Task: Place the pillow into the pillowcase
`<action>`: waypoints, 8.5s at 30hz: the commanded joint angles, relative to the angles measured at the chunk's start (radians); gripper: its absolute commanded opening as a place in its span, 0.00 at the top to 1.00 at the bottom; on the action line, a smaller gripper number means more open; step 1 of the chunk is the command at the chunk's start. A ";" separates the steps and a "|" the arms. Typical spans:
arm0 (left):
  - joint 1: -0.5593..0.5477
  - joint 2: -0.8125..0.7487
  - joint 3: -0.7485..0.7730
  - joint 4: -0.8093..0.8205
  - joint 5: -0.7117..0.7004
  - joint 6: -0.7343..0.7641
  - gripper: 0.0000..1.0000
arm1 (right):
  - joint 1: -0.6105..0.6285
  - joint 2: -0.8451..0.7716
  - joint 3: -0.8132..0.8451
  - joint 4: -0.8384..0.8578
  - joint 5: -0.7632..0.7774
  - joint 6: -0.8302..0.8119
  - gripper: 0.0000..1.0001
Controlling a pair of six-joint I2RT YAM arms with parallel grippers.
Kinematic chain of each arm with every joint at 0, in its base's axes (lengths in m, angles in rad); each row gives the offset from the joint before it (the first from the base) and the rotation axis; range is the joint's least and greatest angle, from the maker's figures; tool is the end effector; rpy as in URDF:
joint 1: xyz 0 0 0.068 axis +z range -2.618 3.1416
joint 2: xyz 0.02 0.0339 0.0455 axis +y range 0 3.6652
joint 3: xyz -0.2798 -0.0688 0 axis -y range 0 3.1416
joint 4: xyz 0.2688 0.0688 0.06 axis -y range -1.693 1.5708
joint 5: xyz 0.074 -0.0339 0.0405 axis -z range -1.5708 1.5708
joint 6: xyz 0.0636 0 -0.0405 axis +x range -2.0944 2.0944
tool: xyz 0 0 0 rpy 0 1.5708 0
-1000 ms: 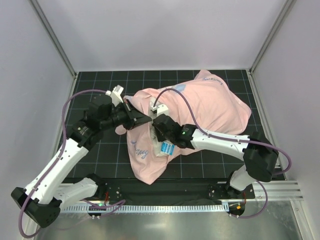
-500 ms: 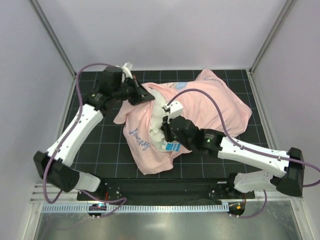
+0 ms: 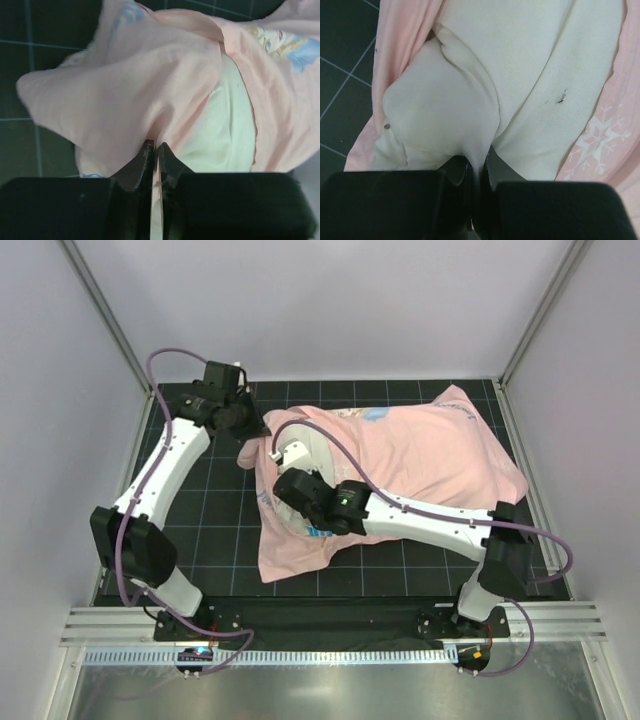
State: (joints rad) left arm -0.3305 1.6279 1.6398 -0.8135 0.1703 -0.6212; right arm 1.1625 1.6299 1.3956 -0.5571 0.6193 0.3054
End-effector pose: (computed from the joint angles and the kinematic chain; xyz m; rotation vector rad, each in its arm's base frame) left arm 0.3740 -0.1397 0.3578 -0.2718 2.4427 -0.6418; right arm 0.1928 0.3528 0.2993 -0.6427 2.0933 0.0815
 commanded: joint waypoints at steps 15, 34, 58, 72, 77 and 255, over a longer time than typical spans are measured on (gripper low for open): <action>-0.002 -0.645 -0.661 0.215 -0.071 -0.061 0.31 | -0.132 0.038 0.160 0.011 -0.280 -0.028 0.96; -0.024 -0.478 -0.729 0.427 -0.109 -0.126 0.51 | -0.132 0.015 0.158 0.026 -0.329 0.000 0.96; -0.068 -0.683 -0.785 0.574 0.349 -0.371 1.00 | -0.193 0.252 0.183 0.072 -0.351 0.053 0.96; -0.070 -0.783 -0.597 0.768 0.422 -0.693 1.00 | -0.195 0.256 0.006 0.175 -0.397 0.115 0.96; -0.068 -0.761 -0.586 0.617 0.383 -0.557 1.00 | -0.196 0.106 -0.029 0.178 -0.432 0.110 0.66; 0.104 -1.082 -0.811 0.142 -0.160 0.227 0.00 | -1.333 -1.381 -0.750 0.092 -0.971 0.097 0.06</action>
State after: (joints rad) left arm -0.2253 0.5663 0.8330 -0.5987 0.0559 -0.4816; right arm -0.1722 0.2737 0.6231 -0.4278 -0.3832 0.4202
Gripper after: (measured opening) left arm 0.996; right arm 0.935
